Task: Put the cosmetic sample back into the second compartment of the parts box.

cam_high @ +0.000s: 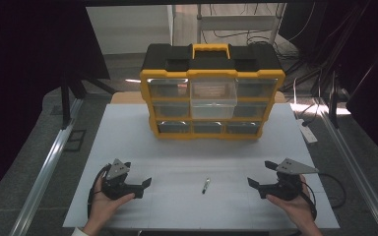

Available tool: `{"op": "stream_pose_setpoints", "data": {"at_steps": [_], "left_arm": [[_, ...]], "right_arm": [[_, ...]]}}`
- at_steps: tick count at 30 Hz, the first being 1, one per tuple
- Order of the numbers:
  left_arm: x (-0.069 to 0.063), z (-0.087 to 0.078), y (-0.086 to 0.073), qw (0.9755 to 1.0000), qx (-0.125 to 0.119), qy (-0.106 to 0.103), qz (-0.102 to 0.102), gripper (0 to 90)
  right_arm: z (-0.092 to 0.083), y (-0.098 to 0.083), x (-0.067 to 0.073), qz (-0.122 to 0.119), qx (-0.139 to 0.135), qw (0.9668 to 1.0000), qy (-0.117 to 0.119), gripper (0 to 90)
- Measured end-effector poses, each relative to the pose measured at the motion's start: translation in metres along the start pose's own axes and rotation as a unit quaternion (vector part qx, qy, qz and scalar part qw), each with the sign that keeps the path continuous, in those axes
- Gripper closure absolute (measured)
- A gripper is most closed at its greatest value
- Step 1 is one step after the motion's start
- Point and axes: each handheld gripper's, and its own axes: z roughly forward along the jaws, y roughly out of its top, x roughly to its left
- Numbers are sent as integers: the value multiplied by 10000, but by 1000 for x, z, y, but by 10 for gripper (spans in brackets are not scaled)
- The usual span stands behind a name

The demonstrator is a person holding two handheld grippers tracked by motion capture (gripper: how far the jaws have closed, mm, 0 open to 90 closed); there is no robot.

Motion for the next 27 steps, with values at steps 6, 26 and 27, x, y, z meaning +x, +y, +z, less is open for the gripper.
{"op": "stream_pose_setpoints", "data": {"at_steps": [6,26,27], "left_arm": [[1,0,-1,10000,26,7,-26,33],[-2,-2,0,10000,-11,-10,33,34],[-2,-2,0,10000,-11,-10,33,34]], "right_arm": [[5,8,4,-104,54,9999,14,92],[17,37,28,-435,139,9986,256,92],[17,37,28,-435,139,9986,256,92]]}}
